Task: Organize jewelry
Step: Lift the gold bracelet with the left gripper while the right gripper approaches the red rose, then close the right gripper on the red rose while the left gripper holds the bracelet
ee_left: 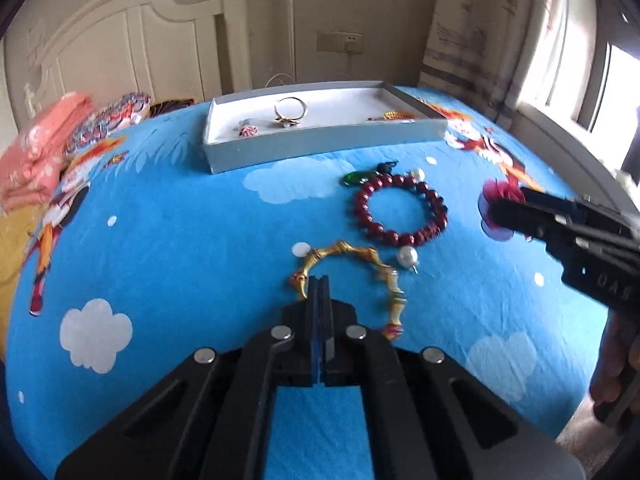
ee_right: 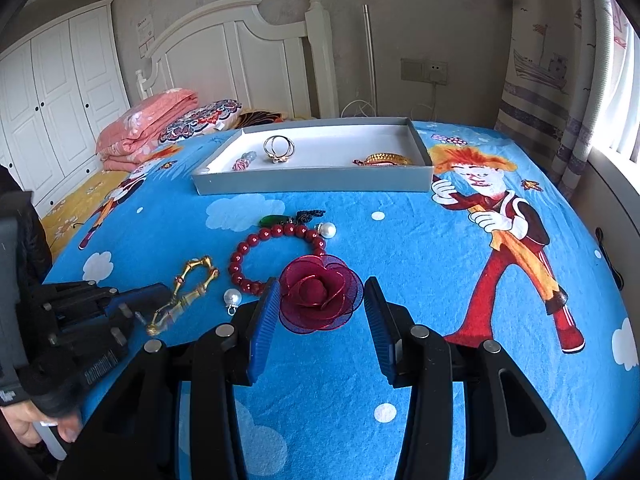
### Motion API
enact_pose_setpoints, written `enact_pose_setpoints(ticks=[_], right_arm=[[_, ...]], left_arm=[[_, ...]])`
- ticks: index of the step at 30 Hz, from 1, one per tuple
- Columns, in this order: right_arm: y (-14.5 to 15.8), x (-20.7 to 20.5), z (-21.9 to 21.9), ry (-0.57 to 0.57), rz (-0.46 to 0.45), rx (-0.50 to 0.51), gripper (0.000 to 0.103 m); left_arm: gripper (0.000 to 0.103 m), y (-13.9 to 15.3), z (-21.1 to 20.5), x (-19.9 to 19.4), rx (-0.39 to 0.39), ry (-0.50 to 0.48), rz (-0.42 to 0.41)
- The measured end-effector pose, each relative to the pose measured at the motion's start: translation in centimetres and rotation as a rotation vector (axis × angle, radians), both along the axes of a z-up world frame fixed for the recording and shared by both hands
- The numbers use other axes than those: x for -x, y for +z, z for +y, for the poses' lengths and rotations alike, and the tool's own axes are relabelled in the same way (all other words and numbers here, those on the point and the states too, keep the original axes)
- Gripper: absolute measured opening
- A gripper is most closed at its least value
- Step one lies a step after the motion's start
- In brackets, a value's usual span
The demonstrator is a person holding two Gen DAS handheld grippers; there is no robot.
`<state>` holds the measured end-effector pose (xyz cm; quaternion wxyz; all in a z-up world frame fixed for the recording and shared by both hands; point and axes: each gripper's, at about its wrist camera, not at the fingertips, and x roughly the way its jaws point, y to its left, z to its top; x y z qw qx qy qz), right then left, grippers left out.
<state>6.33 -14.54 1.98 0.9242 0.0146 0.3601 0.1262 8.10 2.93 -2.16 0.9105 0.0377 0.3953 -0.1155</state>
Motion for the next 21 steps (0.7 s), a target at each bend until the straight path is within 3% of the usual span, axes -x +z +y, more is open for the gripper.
enact_pose_setpoints(ticks=[5,11,16,18,19,21], right_arm=[[0.0,0.1,0.2,0.003,-0.001,-0.001,0.042],[0.0,0.1,0.3,0.007,0.0,-0.004,0.042],[0.0,0.1,0.3,0.011,0.001,-0.004,0.042],[0.0,0.1,0.4,0.013,0.0,-0.003,0.042],[0.0,0.2,0.4,0.011,0.0,-0.003,0.042],[0.0,0.1,0.3,0.009,0.0,-0.006,0.042]], left_arm=[[0.0,0.1,0.3,-0.2,0.034,0.003,0.006],[0.002,0.2,0.3,-0.7,0.015,0.015,0.012],[0.031,0.0,0.6,-2.0,0.021,0.001,0.034],[0.03,-0.1,0.5,-2.3,0.003,-0.008,0.033],[0.015,-0.2,0.3,-2.4,-0.007,-0.013,0.039],[0.01,-0.5,0.3,-2.5,-0.014,-0.01,0.05]])
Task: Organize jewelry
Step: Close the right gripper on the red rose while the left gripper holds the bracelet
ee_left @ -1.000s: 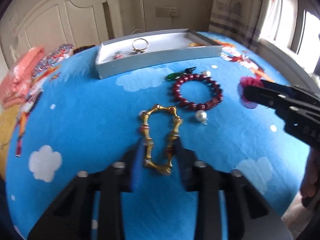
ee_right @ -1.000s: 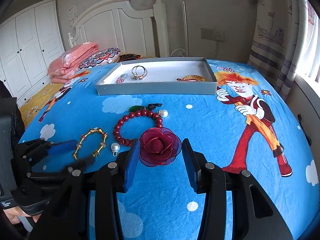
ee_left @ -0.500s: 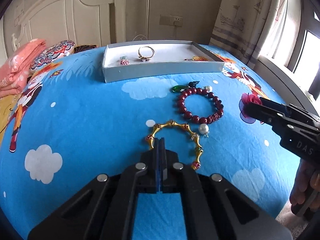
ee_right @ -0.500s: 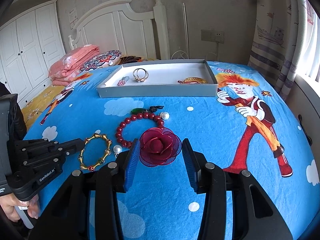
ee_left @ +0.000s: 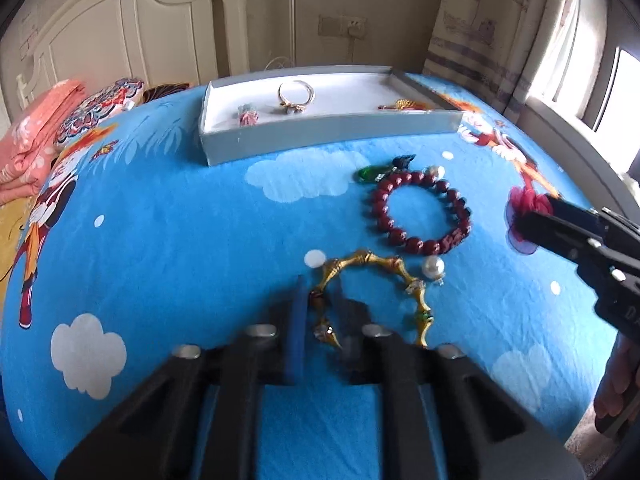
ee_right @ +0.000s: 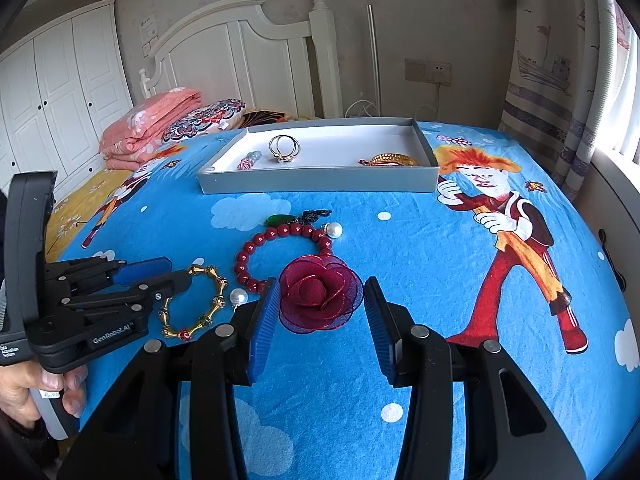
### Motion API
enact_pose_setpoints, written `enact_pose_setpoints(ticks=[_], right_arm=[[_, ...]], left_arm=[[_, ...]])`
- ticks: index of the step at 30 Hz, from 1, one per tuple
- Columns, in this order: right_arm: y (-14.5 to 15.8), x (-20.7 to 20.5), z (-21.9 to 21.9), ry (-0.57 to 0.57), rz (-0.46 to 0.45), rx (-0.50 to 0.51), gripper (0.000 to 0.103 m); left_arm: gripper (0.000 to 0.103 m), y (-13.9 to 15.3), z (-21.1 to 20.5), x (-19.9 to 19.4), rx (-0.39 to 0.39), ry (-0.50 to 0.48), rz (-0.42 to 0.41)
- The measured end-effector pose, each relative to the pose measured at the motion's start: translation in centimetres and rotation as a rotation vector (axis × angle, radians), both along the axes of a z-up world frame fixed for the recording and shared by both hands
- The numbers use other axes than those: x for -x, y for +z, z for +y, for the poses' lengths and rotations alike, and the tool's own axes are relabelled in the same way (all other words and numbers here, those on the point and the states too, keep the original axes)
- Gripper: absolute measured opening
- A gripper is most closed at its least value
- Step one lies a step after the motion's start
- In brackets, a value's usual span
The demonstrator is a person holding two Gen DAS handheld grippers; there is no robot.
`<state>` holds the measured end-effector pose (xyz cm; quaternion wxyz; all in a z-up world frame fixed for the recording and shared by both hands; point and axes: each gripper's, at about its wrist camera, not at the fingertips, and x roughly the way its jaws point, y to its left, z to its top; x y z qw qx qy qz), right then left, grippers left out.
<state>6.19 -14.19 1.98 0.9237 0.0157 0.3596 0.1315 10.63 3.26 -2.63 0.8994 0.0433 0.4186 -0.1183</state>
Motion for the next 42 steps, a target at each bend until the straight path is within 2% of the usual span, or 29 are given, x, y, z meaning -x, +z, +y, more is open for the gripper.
enact_pose_setpoints(ticks=[4,6,24,42], right_arm=[[0.0,-0.1,0.0,-0.001,-0.001,0.0,0.042],[0.1,-0.1,0.0,0.0,-0.001,-0.001,0.042],[1.3,0.1,-0.7,-0.03,-0.039,-0.007,0.042],[2.2,-0.3,-0.9,-0.051,-0.071,-0.01,0.042]], left_arm=[[0.01,0.0,-0.3,0.2,-0.036,-0.018,0.003],[0.009,0.1,-0.1,0.1,-0.02,-0.012,0.005],[0.009,5.8,-0.9,2.9,0.079,-0.005,-0.184],[0.009,7.2,-0.5,2.7,0.1,0.056,-0.227]])
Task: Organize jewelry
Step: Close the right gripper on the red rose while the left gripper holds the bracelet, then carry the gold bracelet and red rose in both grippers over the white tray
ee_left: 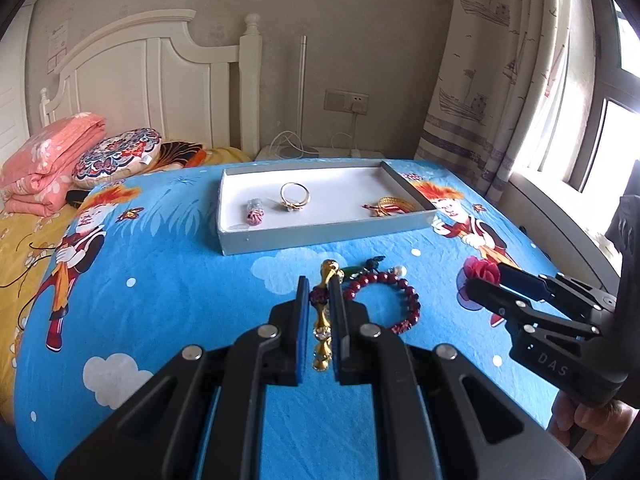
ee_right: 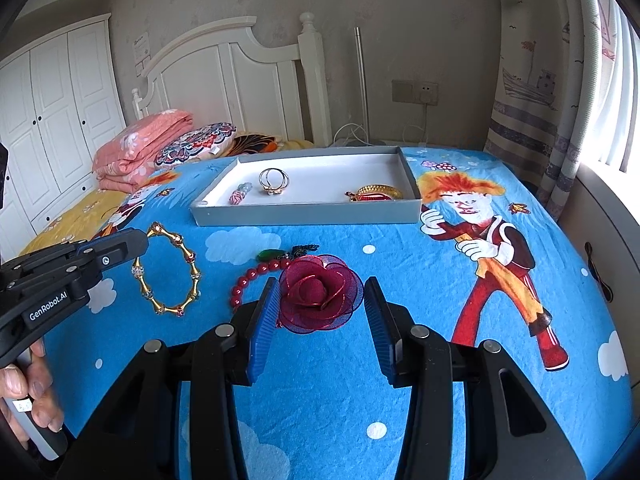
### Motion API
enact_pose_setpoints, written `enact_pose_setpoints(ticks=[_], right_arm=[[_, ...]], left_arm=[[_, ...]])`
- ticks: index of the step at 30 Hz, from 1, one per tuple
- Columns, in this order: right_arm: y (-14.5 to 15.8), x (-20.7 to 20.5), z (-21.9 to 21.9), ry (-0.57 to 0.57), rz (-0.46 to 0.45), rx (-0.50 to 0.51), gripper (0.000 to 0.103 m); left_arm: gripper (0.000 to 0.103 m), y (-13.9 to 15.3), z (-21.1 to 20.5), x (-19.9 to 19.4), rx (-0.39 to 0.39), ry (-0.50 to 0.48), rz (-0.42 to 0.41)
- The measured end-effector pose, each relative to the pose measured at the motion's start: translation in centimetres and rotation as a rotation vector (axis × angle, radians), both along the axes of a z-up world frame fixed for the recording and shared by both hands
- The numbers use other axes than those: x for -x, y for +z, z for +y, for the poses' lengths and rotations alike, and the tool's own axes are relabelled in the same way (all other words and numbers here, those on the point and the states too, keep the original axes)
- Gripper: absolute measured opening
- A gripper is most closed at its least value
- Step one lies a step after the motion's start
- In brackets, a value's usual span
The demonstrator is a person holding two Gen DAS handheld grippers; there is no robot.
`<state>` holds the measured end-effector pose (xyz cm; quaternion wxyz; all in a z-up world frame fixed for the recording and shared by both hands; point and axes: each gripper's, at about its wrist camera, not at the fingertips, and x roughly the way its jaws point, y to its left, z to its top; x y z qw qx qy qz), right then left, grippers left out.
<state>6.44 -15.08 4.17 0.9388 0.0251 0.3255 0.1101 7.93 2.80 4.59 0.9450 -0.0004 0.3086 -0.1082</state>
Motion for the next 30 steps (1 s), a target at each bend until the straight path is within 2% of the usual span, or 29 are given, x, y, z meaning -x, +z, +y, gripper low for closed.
enact_pose_setpoints(ticks=[7,21,30], right_arm=[[0.3,-0.4,0.1,-0.015,-0.016,0.012,0.042],[1.5,-3.5,0.2,-0.032,-0.035,0.022,0.042],[2.3,-6.1,0.3,-0.038,-0.041,0.033,0.042]], left_arm=[[0.009,0.3,-0.1,-0.6,-0.001,0.033,-0.011],[0.009,1.0,-0.4,-2.4,-0.013,0.029,-0.023],[0.009,2.1,-0.6,-5.4,-0.022,0.031,-0.036]])
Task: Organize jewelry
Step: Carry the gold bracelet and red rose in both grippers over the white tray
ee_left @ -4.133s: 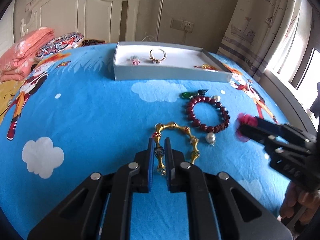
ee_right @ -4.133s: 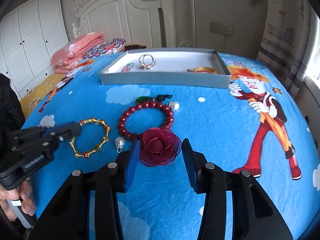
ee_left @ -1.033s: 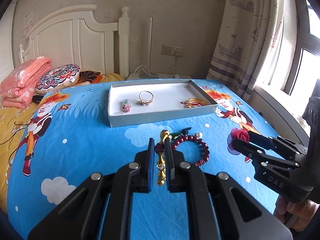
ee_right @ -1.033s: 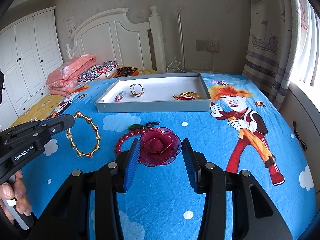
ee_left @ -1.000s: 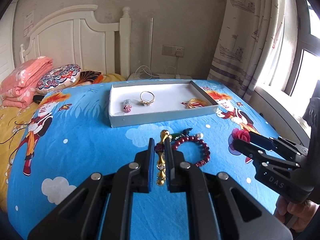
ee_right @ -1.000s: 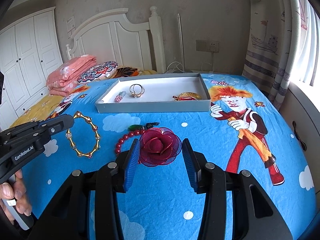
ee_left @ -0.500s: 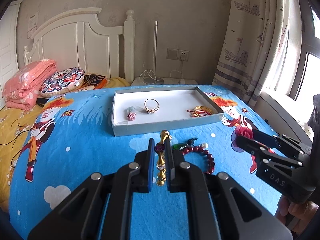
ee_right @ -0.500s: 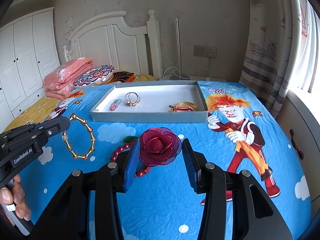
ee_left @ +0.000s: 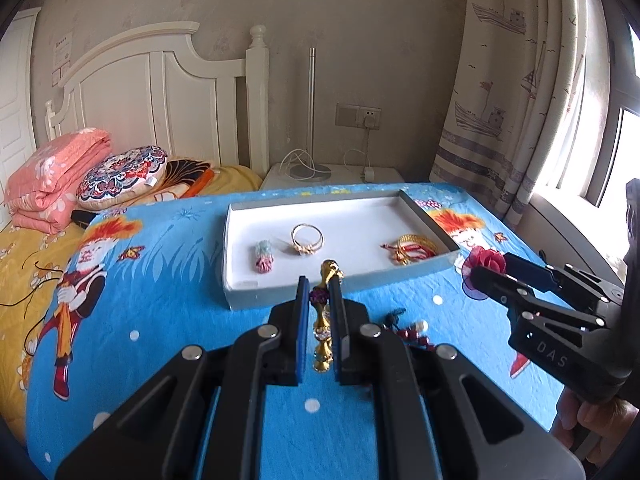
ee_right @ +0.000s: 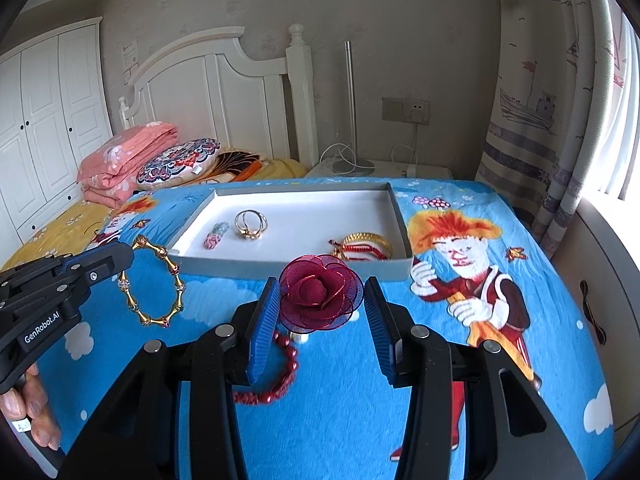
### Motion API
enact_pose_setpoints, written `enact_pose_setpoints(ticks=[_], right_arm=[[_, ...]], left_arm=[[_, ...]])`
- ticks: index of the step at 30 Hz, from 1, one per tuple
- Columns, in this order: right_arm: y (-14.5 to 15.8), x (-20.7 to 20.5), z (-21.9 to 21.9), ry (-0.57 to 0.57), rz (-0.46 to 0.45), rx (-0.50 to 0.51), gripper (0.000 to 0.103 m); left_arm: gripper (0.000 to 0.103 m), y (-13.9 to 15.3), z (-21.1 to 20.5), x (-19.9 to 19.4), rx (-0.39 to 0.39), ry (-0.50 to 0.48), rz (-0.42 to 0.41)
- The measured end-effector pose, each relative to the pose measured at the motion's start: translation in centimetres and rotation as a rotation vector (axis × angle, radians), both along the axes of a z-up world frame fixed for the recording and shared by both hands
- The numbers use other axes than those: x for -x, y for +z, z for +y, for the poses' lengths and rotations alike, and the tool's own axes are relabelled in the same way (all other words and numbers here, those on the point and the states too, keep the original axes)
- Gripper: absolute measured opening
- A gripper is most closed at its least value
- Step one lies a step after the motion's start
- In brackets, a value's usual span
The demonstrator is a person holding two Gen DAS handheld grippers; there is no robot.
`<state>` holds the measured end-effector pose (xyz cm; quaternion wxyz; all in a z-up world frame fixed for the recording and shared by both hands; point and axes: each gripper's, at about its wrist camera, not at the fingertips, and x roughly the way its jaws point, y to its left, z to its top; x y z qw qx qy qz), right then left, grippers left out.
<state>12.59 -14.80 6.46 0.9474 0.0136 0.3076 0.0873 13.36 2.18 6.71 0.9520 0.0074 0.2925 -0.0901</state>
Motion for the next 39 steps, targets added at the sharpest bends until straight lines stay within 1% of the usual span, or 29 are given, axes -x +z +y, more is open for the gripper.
enact_pose_setpoints(ticks=[8,14,21,27,33,39], right_arm=[[0.9,-2.5,0.3,-0.007,-0.012,0.007,0.042],[1.9,-4.8,0.2,-0.019,-0.032,0.01,0.042],[2.4,-7.8,0.3,-0.027,-0.036,0.011,0.042],[1.7,-10.1,0.5,-0.033,-0.028,0.014,0.042],[0.0,-12.7,0.9,-0.03,-0.013,0.018,0.042],[-1.7,-13.9,1.1,-0.023,0.007,0.022,0.042]], left_arm=[[0.009,0.8,0.1,-3.0,-0.003,0.017,-0.011],[0.009,0.7,0.3,-5.3,-0.007,0.034,-0.004],[0.009,0.2,0.2,-8.4,0.003,0.045,0.014],[0.009,-0.8,-0.7,-10.6,0.011,0.033,0.036],[0.009,-2.4,-1.9,-12.9,0.027,0.012,0.059],[0.01,-4.0,-2.6,-14.9,0.051,0.001,0.078]])
